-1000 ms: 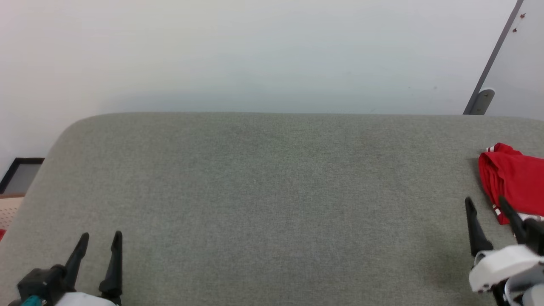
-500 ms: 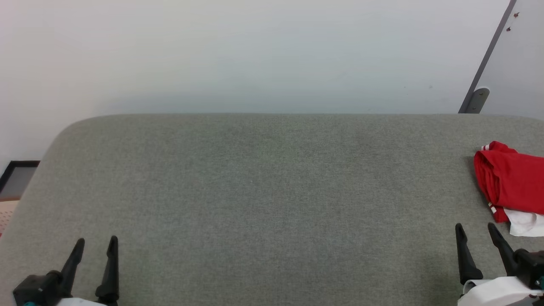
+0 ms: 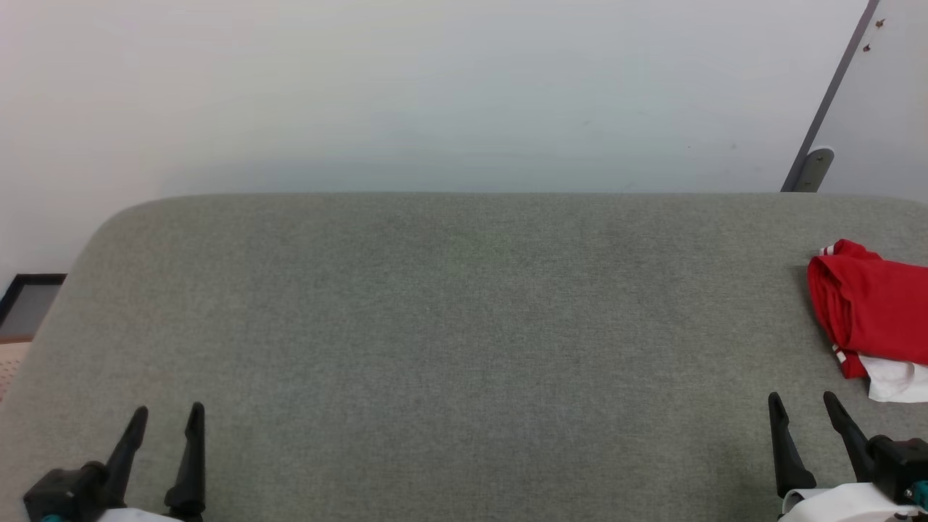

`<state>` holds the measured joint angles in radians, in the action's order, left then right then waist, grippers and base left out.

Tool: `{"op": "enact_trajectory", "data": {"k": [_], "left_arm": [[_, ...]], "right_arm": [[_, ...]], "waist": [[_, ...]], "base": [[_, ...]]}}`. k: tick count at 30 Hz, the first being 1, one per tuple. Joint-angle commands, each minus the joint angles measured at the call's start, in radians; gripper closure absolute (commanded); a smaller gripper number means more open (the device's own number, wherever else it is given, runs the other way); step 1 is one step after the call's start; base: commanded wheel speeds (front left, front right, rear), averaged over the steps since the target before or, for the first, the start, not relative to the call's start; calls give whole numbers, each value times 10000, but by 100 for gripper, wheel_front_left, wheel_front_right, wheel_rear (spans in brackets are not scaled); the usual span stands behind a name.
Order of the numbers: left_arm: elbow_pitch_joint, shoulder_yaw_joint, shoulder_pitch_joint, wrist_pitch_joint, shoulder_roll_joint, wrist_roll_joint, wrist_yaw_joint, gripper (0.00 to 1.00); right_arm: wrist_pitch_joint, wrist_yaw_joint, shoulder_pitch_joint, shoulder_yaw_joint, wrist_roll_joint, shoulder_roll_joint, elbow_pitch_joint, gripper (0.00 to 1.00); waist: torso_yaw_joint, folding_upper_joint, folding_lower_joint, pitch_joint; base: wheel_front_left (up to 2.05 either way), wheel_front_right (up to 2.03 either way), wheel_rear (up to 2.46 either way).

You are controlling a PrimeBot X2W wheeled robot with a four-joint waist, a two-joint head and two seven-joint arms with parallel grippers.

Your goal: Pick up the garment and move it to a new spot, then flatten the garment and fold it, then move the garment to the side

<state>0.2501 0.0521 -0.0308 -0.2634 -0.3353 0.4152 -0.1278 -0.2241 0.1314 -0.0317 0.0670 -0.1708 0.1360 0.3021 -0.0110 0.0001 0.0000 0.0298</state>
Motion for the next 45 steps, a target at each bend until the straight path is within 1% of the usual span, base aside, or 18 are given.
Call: {"op": "enact_trajectory", "data": {"k": [1, 9, 10, 16, 30, 45], "left_arm": [[12, -7, -81, -4, -34, 86, -37, 0], [-228, -85, 24, -4, -164, 10, -39, 0], [-195, -84, 12, 2, -135, 36, 0, 100], [264, -227, -203, 57, 349, 207, 2, 100], [195, -55, 116, 756, 808, 2401, -5, 100], [131, 87, 399, 1381, 1227, 4390, -11, 100]], "right_arm": [[17, -17, 45, -1, 72, -34, -47, 0], [64, -17, 102, 54, 72, -47, -169, 0], [57, 0, 1, 34, 35, -12, -136, 100], [125, 2, 210, 14, -139, -193, 369, 100], [736, 0, 11, 105, -2809, -315, 170, 100], [1273, -2, -162, 172, -5220, -424, -9, 100]], "waist": [[7, -1, 0, 6], [-24, -1, 0, -12], [-21, -1, 0, -11], [-19, -1, 0, -15], [-5, -1, 0, -50], [11, -1, 0, -88]], "base": [[0, 0, 0], [0, 0, 0], [0, 0, 0], [0, 0, 0], [0, 0, 0], [0, 0, 0]]}}
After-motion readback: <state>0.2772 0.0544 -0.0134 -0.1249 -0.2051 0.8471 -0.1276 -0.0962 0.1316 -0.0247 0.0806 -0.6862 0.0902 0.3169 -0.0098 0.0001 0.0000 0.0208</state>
